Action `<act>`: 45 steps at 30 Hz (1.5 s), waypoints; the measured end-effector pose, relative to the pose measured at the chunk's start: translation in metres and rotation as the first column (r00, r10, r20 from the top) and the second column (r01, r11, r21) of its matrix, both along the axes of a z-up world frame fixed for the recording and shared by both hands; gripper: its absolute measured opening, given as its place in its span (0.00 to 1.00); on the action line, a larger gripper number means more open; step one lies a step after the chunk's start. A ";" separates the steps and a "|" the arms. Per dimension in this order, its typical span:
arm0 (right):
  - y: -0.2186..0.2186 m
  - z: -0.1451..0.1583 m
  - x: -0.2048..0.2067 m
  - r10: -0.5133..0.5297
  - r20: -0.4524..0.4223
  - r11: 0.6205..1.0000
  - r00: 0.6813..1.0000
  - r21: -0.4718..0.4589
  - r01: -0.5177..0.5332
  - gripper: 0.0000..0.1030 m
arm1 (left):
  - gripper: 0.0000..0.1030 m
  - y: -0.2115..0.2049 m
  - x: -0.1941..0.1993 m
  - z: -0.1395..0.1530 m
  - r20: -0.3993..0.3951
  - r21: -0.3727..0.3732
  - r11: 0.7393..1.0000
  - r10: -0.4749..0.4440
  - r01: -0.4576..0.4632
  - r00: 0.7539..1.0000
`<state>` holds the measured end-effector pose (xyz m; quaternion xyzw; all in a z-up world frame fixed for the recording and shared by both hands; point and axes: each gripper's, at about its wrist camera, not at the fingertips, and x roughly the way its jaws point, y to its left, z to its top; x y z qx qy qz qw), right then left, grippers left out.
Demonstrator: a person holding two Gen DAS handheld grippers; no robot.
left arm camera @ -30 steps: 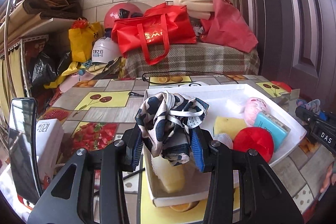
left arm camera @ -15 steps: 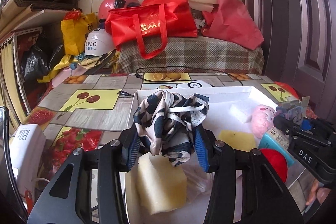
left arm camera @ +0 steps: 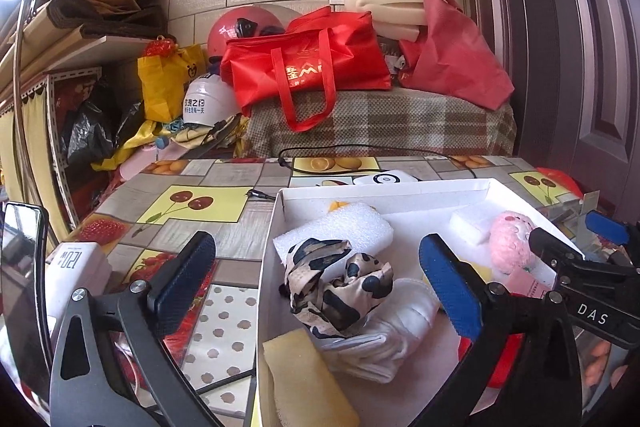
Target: Organize soft objects
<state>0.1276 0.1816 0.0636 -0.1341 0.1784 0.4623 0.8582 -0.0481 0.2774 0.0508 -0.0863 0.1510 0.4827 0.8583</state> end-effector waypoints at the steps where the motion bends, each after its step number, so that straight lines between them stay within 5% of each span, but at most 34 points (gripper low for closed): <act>1: -0.003 0.001 0.000 -0.009 0.002 1.000 1.000 0.012 0.009 0.88 | 1.00 -0.001 -0.001 -0.001 0.001 -0.005 1.000 -0.003 0.003 1.000; 21: -0.045 0.001 -0.029 -0.128 0.021 0.991 0.992 0.040 0.127 0.89 | 1.00 -0.047 -0.028 -0.003 -0.010 -0.020 0.999 -0.039 0.039 0.999; 36: -0.095 0.001 -0.059 -0.115 0.002 0.991 0.993 0.063 0.114 0.89 | 1.00 -0.100 -0.054 -0.002 -0.003 -0.014 0.996 -0.092 0.092 0.996; 45: -0.123 -0.002 -0.077 -0.087 -0.012 0.995 0.996 0.047 0.088 0.88 | 1.00 -0.125 -0.072 -0.004 -0.005 -0.018 0.999 -0.042 0.042 0.999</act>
